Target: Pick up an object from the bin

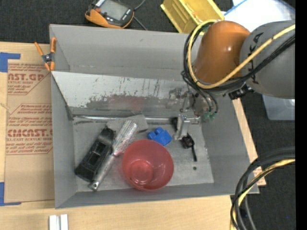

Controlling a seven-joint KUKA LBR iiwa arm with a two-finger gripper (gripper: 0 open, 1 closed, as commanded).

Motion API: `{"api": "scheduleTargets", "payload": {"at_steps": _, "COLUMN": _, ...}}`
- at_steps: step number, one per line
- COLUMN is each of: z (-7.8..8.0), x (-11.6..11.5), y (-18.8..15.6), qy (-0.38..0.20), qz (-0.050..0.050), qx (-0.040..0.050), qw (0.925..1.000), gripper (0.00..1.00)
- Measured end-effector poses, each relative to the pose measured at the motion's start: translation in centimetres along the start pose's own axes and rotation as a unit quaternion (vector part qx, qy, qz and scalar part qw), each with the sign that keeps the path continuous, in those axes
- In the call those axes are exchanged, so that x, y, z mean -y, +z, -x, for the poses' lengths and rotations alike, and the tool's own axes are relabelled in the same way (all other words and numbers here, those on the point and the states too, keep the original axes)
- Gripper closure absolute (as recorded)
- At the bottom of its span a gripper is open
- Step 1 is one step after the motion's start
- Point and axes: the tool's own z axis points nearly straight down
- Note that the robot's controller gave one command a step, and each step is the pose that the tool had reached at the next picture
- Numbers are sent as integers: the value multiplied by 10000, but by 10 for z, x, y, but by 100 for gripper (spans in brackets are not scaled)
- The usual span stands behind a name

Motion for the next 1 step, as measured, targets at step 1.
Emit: {"api": "scheduleTargets", "payload": {"at_steps": 1, "z": 0, "x": 0, "y": 0, "qy": 2, "qz": 0, "qx": 1, "qw": 10000, "gripper": 0}}
